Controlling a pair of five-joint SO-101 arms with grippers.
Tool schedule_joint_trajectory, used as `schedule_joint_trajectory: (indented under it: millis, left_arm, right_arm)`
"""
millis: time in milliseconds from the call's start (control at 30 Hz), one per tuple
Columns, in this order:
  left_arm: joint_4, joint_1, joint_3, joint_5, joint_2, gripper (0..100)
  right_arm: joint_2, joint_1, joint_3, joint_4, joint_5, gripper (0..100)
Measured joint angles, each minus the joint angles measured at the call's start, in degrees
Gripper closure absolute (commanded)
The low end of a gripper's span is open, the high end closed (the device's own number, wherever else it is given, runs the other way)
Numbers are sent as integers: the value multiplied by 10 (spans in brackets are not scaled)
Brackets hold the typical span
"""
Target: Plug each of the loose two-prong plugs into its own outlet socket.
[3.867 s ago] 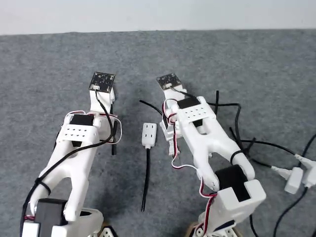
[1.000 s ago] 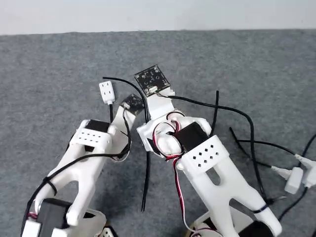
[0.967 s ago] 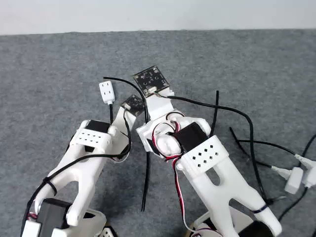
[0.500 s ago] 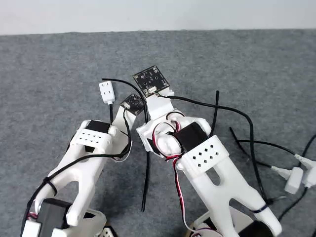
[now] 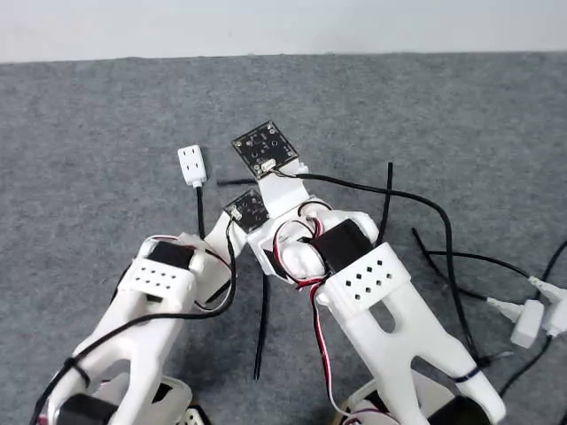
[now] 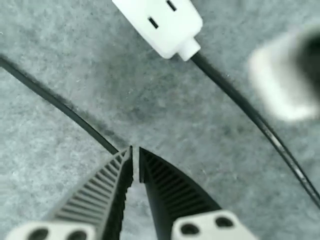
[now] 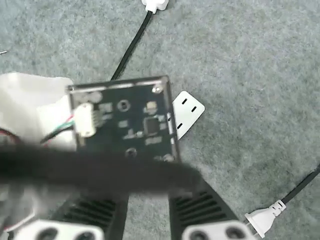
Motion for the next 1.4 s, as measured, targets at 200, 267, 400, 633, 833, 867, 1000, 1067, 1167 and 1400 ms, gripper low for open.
schedule_joint_trajectory:
  millis: [200, 267, 400, 633, 833, 867, 1000, 1067, 1167, 1400]
  left_arm:
    - [-4, 0, 4, 32, -13, 987]
    - [-4, -22, 4, 40, -17, 987]
    - [-45, -76, 22, 33, -18, 987]
    - [-75, -127, 66, -8, -48, 987]
    - [-81, -133, 100, -18, -93, 987]
    - [-82, -133, 103, -18, -99, 987]
    - [-84, -132, 107, -20, -115, 987]
    - [-84, -132, 109, -20, -116, 987]
    - [-85, -132, 109, -20, -116, 987]
    - [-85, -132, 109, -20, -116, 987]
  right_arm:
    - [0, 1, 10, -22, 4, 991]
    - [0, 1, 37, -61, 19, 991]
    - [0, 9, 107, -167, 49, 991]
    - [41, 31, 134, -278, 69, 991]
    - [136, 52, 109, -297, 71, 991]
    - [149, 54, 102, -299, 71, 991]
    - [185, 59, 96, -331, 71, 991]
    - [195, 60, 96, -340, 71, 991]
    - [196, 59, 96, -345, 71, 991]
    - [229, 60, 60, -345, 106, 991]
